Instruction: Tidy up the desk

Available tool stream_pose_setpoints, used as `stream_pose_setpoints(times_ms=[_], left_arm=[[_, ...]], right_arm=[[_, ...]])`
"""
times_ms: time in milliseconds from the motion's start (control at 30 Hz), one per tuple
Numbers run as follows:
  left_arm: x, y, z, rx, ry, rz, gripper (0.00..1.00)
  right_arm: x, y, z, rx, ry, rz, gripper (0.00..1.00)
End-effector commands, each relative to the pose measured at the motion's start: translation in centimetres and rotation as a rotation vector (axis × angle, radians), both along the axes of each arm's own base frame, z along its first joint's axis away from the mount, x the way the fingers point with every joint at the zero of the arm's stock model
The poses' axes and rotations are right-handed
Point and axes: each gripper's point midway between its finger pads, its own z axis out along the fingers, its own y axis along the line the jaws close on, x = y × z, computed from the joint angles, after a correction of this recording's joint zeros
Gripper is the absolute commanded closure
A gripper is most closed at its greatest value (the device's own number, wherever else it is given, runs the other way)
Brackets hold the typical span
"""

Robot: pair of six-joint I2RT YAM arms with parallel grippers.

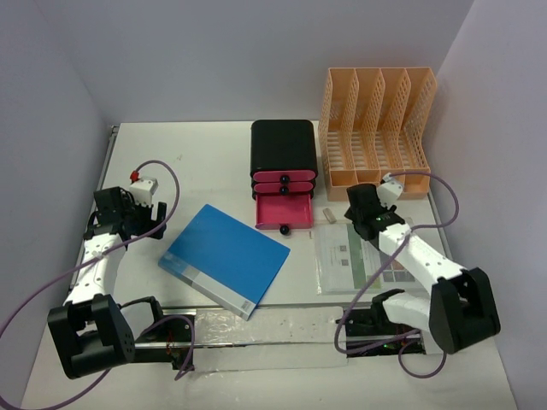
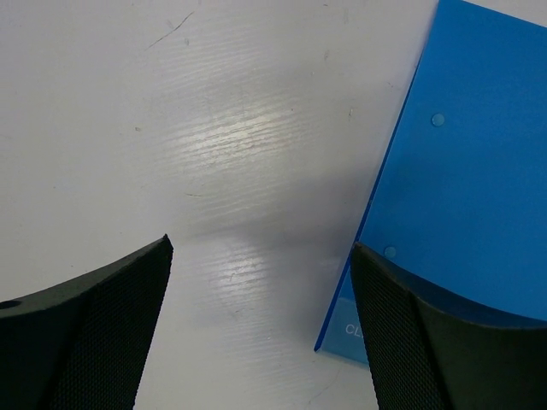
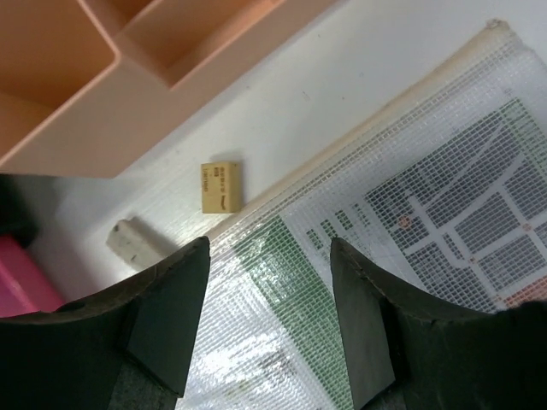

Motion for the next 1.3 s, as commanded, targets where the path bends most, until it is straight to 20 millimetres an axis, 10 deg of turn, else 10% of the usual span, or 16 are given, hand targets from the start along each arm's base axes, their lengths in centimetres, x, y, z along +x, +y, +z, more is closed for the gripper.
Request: stream_pose_setpoints(times_ms=[0, 300, 667, 1133, 1267], left_arm=[[1.0, 0.1, 1.8, 0.005, -0.077, -0.003, 0.09], [1.0, 0.3, 1.7, 0.011, -0.078, 0.002, 0.09], [1.0, 0.1, 1.6, 0.005, -0.073, -0.005, 0.08], [0.8, 0.0, 2.1, 0.01, -0.086, -0.02, 0.09], [0.8, -0.1, 2.1, 0.007, -0.086, -0.024, 0.09]], right_arm=[[2.9, 0.2, -0.4, 0.005, 0.007, 0.005, 0.36], [6.3, 1.6, -2.7, 0.011, 0.109, 0.048, 0.38], [5.7, 1.4, -5.1, 0.007, 0.19, 0.003, 0.42], [4.6, 1.3, -5.5, 0.022, 0.186, 0.006, 0.82], [4.5, 1.3, -5.5, 0.026, 0.185, 0.01, 0.59]])
